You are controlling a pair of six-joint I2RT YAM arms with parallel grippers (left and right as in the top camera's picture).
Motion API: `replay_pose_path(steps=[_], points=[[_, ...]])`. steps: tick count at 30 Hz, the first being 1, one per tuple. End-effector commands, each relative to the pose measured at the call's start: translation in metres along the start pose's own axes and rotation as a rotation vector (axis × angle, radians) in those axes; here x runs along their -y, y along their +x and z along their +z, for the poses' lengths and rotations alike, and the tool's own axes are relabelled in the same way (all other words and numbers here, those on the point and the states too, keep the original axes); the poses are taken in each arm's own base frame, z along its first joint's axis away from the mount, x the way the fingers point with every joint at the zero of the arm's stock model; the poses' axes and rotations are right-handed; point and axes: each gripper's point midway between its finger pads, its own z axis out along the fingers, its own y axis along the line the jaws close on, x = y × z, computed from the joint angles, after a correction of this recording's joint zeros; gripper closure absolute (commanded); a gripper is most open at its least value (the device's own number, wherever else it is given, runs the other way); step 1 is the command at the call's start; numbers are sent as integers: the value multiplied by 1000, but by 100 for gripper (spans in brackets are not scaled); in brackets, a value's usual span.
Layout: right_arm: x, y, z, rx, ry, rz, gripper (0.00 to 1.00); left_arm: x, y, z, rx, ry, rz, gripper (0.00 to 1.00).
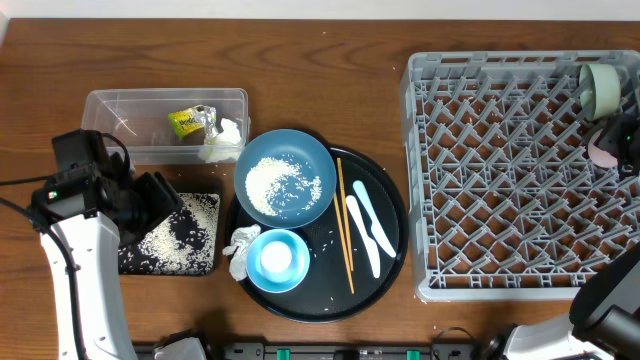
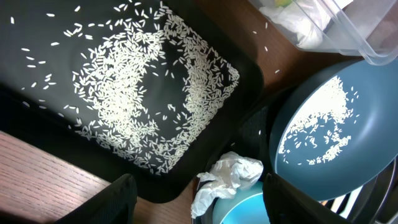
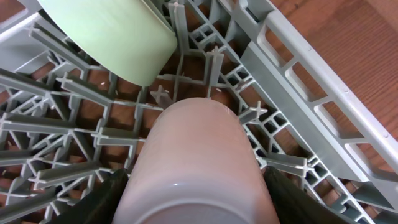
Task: Sort waste into correct bins and load items into the dishwasher rack
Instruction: 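Lower the white cup into the rack slots and open the right gripper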
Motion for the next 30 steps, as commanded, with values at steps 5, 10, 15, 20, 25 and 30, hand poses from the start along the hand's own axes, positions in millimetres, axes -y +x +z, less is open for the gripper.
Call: replay_pose_path(steps=[5,10,15,20,25,30], points=[[-1,-6,-9,25,8,2,57,-2,-2,0,0,-8,6,34],[-1,-6,-9,24,8,2,50,-1,-2,0,0,-7,6,33],[0,-2,-9,10,9,1,43,-2,-2,0,0,-8,6,34],[0,-2,-9,8,10,1,42,-1,-2,0,0,-7,6,34],[0,-2,-9,8,10,1,35,-1,-2,0,0,-7,6,34],[0,-2,-9,8,10,1,33,-2,-2,0,0,-8,6,33]])
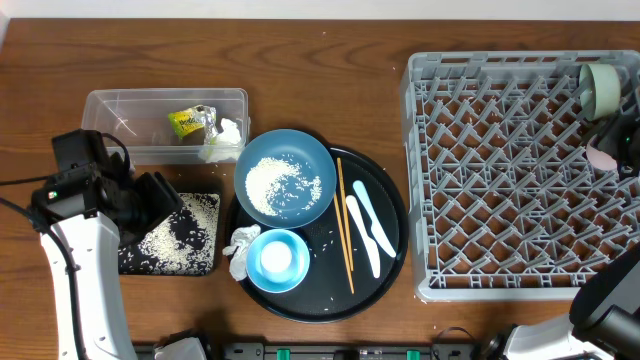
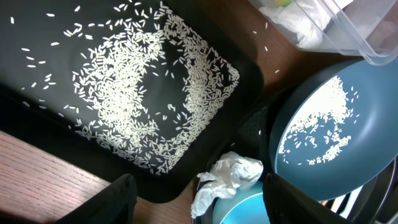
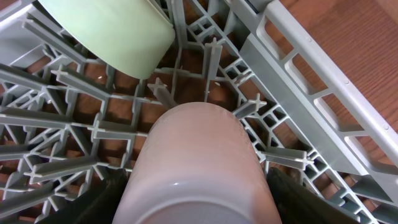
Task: Sort waste into correct bins and load items into the dishwasher rack
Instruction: 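Lower the white cup into the rack slots and open the right gripper, then move the right gripper back over the light-blue bowl on the tray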
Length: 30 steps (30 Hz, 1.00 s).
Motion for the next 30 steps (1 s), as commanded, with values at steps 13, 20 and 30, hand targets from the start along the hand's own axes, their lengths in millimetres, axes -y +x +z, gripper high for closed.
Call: replay_pose_path(steps=[13,20,30], points=[[-2,-4,-10,17,3,-1,1,-2,-2,0,0,-8,6,34],[-55,1,-41,22,-214,-145,1,-2,-2,0,0,-8,6,34],[-192,72,-139,-58,-605,-467,1,-2,-1,0,-3,-9,5,33]])
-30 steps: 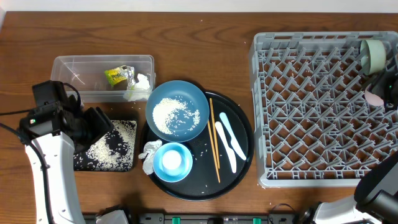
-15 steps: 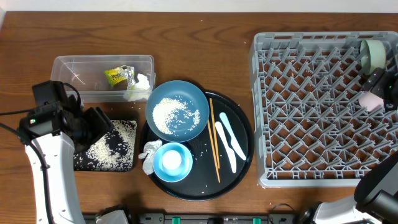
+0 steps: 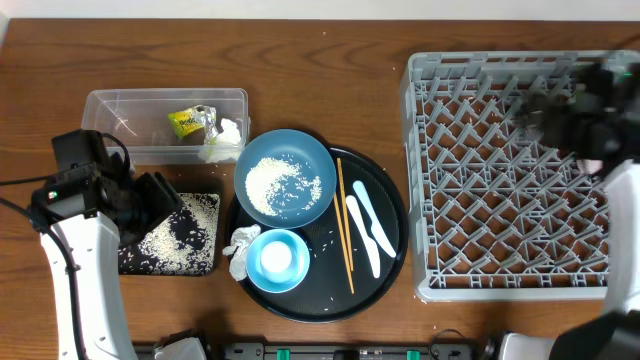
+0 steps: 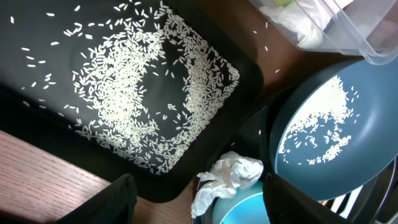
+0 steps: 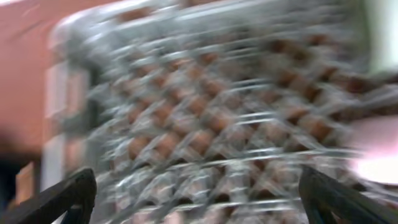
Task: Sort waste into correct bins and load items into the dishwasher rack
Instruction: 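Move the right gripper back over the light-blue bowl on the tray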
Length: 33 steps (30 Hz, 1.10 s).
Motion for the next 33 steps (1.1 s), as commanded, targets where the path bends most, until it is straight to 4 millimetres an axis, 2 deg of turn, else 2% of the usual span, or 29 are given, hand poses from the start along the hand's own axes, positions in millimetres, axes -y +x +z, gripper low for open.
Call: replay_pose_path(steps=[1,4,8,10,14,16,21,27,33], points=[[-75,20,1,-71,-160,-157,1,-2,-1,0,-2,-9,6,33],[-137,56,3,-180,-241,-295,1,-2,0,0,-6,-11,5,33],[-204,95,-4,-245,-330,-481,1,-4,1,0,-11,-20,3,32],[-238,113,-10,-251,-391,-570,1,-4,2,0,-13,-21,2,28],[-293,147,-21,-258,-498,-715,1,-5,4,2,-21,-23,1,26],[-312,166,-22,-279,-533,-770,1,-5,4,2,-21,-23,1,26],[-343,214,-19,-369,-575,-841,7,-5,4,2,-21,-23,1,26],[-362,267,-9,-462,-583,-955,12,-5,4,2,-21,-23,1,25],[-368,297,4,-481,-505,-1025,10,-5,4,2,-21,-23,1,26]])
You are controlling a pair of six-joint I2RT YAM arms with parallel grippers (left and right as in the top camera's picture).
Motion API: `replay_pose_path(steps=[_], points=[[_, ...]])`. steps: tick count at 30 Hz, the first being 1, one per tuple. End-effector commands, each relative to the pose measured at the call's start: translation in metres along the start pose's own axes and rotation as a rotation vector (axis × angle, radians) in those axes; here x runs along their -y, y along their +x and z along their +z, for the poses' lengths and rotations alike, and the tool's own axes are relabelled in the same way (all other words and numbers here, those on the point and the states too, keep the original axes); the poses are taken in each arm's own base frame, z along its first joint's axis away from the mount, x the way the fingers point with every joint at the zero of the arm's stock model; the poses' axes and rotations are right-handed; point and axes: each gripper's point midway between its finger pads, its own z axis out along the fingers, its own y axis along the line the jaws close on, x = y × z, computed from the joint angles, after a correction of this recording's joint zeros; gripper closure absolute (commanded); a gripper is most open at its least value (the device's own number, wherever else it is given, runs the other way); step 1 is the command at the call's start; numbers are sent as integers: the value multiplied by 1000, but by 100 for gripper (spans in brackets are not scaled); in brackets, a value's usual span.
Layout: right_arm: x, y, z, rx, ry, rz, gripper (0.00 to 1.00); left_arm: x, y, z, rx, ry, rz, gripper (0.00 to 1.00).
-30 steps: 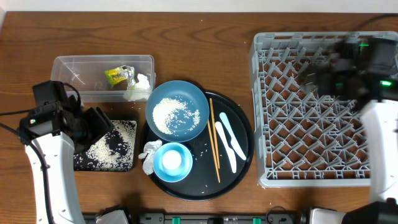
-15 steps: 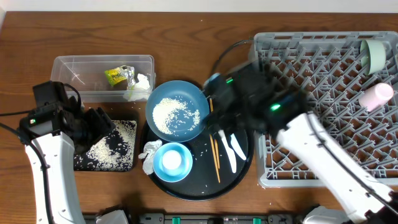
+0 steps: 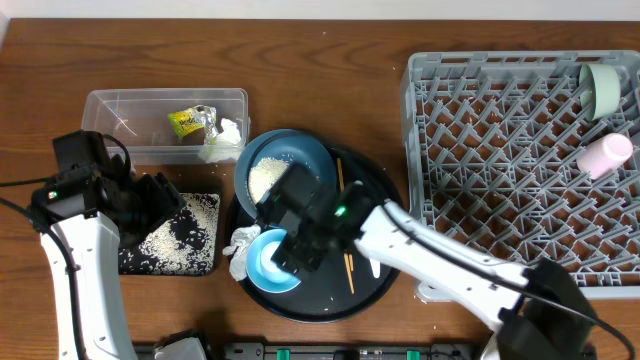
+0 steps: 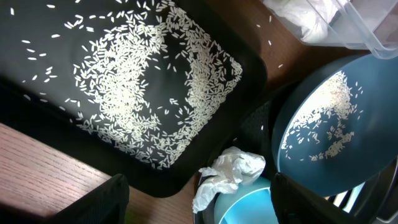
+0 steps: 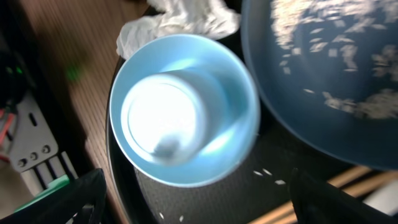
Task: Sort waste into correct bins and load items into the dishwasher rack
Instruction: 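Move the right gripper back over the light-blue bowl on the tray, then grasp the light-blue cup inside the light-blue bowl with the right gripper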
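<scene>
My right gripper (image 3: 290,250) hangs open over the light blue bowl (image 5: 183,115) on the round black tray (image 3: 385,275), nothing between its fingers (image 5: 62,199). A crumpled tissue (image 5: 180,18) lies against the bowl's rim. The dark blue plate (image 3: 300,160) beside it carries rice. A pink cup (image 3: 605,155) lies on its side in the grey rack (image 3: 500,200), near a green cup (image 3: 600,85). My left gripper (image 3: 165,205) is open above the black rice tray (image 4: 124,81), empty.
A clear bin (image 3: 150,120) with wrappers and tissue stands behind the rice tray. Chopsticks (image 3: 345,225) and two pale utensils (image 3: 370,225) lie on the round tray, right of the bowl. My right arm (image 3: 440,255) stretches across the table from the lower right.
My right gripper was over the rack, blurred in motion; now it is open above the light blue bowl on the round tray. The pink cup lies in the rack. The left arm barely shifted.
The pink cup sat between my right fingers at the rack's far right, beside the green cup, at both early moments. Then the gripper was away from it over the rack. Now the cup rests in the rack and the gripper is over the bowl.
</scene>
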Motion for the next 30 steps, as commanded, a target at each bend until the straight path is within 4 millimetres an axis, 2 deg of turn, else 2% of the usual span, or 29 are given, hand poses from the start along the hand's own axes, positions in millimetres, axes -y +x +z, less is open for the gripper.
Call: replay_pose_path(steps=[1,9,16,23,30], points=[[-5,1,14,-24,41,-8,11,-4,0,2,-5,-16,4,26],[-23,-7,33,-7,31,-53,11,-4,0,2,-5,-16,4,26],[-12,-3,49,-32,98,-39,11,-4,0,2,-5,-16,4,25],[-14,-13,51,7,95,-42,15,-4,0,2,-5,-16,4,25],[-14,-11,53,0,95,-23,18,-4,0,2,-5,-16,3,25]])
